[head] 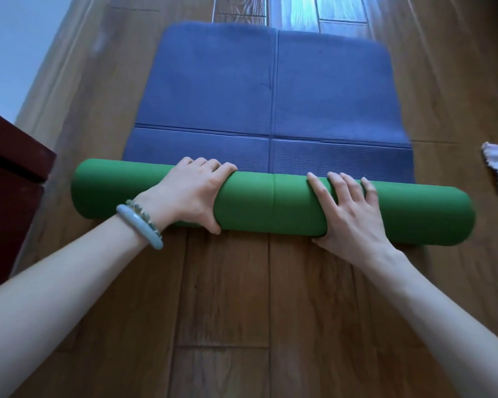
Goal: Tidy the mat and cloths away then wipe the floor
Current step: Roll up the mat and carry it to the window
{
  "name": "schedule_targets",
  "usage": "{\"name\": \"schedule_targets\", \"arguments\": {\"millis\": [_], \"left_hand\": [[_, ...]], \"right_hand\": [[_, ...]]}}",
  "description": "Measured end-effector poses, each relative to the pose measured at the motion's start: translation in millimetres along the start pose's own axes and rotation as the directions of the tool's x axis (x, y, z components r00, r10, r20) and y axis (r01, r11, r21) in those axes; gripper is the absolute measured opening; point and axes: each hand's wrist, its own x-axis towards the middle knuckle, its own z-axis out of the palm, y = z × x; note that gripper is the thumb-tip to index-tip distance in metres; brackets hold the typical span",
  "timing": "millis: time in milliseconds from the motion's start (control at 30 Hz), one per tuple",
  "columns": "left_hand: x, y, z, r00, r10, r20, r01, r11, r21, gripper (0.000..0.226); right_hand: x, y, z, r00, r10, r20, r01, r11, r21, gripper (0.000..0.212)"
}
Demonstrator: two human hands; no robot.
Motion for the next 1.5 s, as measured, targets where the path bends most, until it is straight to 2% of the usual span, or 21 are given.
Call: {"name": "schedule_targets", "arguments": {"millis": [167,267,500,567,633,733,867,900,967,1033,1133,1200,1267,1333,1400,1500], "left_hand": [[-21,11,24,0.971,-0.024,-0.238,0.047,0.995,0.091,0.13],[-21,17,28,0.961,-0.048,-0.274,0.077,0.992,0.095,0.125],[-41,26,26,0.974,-0.018,-0.226,0.035,0.997,0.072,0.114],[-55,30,27,0.981,0.028,-0.194,-0.015,0.998,0.067,0.112],[-69,32,29,0.991,0.066,-0.116,-0.06,0.997,0.053,0.109],[-73,31,24,0.992,0.115,0.059,-0.116,0.993,0.015,0.105],[-55,21,9,0.97,0.152,0.191,-0.141,0.988,-0.067,0.113],[-53,19,5,0.971,0.165,0.17,-0.155,0.985,-0.071,0.115],[-57,16,6,0.984,0.175,0.032,-0.174,0.984,-0.025,0.114],[-67,21,15,0.988,0.128,-0.085,-0.129,0.992,-0.005,0.112],[-73,34,29,0.994,0.051,-0.098,-0.046,0.998,0.044,0.127],[-69,34,32,0.995,0.038,-0.095,-0.031,0.997,0.067,0.132],[-62,29,27,0.995,0.061,-0.081,-0.054,0.996,0.077,0.129],[-49,23,16,0.996,0.09,-0.014,-0.089,0.995,0.055,0.123],[-33,16,5,0.99,0.1,0.1,-0.1,0.995,-0.002,0.118],[-13,6,-6,0.969,0.113,0.218,-0.09,0.99,-0.109,0.114]], "right_hand": [[7,3,1,1.0,0.005,0.02,-0.005,1.0,-0.005,0.118],[12,5,0,1.0,-0.013,0.021,0.013,1.0,0.004,0.119],[-11,-1,-10,0.997,-0.043,0.07,0.042,0.999,0.02,0.116],[-28,-5,-13,0.991,-0.056,0.124,0.053,0.998,0.03,0.115],[-42,-9,-19,0.969,-0.08,0.236,0.071,0.997,0.043,0.114],[-46,-13,-31,0.873,-0.121,0.472,0.097,0.992,0.074,0.112],[-20,-5,-37,0.772,-0.147,0.619,0.014,0.977,0.215,0.116],[-12,-1,-37,0.74,-0.158,0.654,-0.024,0.965,0.261,0.116],[4,7,-35,0.666,-0.198,0.719,-0.104,0.93,0.353,0.115],[19,13,-37,0.581,-0.222,0.783,-0.183,0.902,0.391,0.112],[35,16,-41,0.48,-0.201,0.854,-0.205,0.921,0.332,0.112],[34,14,-44,0.503,-0.128,0.855,-0.182,0.951,0.25,0.115],[22,7,-48,0.607,-0.073,0.792,-0.174,0.959,0.222,0.114],[0,-4,-48,0.747,-0.035,0.664,-0.126,0.973,0.193,0.117],[-24,-20,-42,0.858,0.011,0.513,-0.087,0.988,0.125,0.125],[-43,-31,-23,0.964,0.055,0.259,-0.077,0.994,0.077,0.138]]}}
